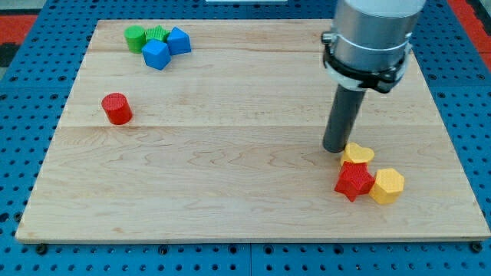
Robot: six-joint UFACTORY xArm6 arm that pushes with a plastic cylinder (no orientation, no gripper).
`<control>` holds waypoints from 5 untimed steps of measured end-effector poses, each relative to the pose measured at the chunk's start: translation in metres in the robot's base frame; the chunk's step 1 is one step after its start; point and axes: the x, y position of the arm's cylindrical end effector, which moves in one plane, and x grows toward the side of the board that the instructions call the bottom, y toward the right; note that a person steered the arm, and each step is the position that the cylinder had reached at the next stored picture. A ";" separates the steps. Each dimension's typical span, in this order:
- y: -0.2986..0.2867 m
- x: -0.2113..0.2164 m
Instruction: Push the red circle into the red star
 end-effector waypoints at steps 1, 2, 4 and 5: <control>-0.041 -0.009; -0.120 -0.059; -0.295 -0.016; -0.411 -0.023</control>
